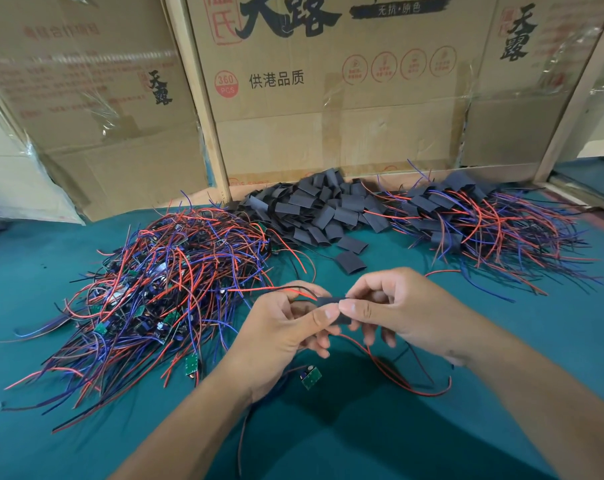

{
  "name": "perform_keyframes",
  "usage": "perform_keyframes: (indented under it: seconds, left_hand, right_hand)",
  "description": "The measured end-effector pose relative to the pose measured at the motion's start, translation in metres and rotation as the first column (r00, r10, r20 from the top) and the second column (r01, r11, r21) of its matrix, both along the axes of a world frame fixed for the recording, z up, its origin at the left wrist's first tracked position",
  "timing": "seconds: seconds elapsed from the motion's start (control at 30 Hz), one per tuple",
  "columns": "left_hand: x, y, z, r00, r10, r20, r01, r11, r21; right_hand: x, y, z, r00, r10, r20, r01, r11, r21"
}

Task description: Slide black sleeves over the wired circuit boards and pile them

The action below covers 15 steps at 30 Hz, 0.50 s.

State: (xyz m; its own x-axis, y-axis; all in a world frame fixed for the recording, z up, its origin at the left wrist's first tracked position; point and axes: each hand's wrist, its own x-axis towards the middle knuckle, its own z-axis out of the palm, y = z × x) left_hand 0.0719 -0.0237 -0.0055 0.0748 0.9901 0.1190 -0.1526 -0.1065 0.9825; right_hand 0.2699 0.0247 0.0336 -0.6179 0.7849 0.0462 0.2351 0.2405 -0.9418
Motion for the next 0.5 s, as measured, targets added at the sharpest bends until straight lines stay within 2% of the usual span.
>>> perform_keyframes:
  seconds: [0.2,0.3,0.4,0.5]
  left_hand:
    - [-0.007,-0.001,0.002,0.997,-0.051,-0.054,0.053,0.997,0.051]
    - [-0.007,-0.001,0.004,0.99,-0.039,-0.136,0.053,0.994,0.099]
    - [-0.006,0.0,0.003,0.987,-0.015,-0.158,0.034,0.993,0.117]
    - [-0.008,0.002,0.003,0.982,0.053,-0.179,-0.034,0.994,0.107]
  right_hand:
    - [-0.001,-0.002,0.002,0.998,0.055,0.025,-0.052,0.993,-0.108]
    - [-0.006,-0.008,0.0,0.999,0.044,0.015,-0.041,0.985,-0.165]
    - [-0.005,-0.005,0.004,0.998,-0.055,-0.027,0.049,0.982,-0.182]
    - [0.012,0.026,0.024,0.946,-0.299,-0.126,0.27,0.941,-0.203]
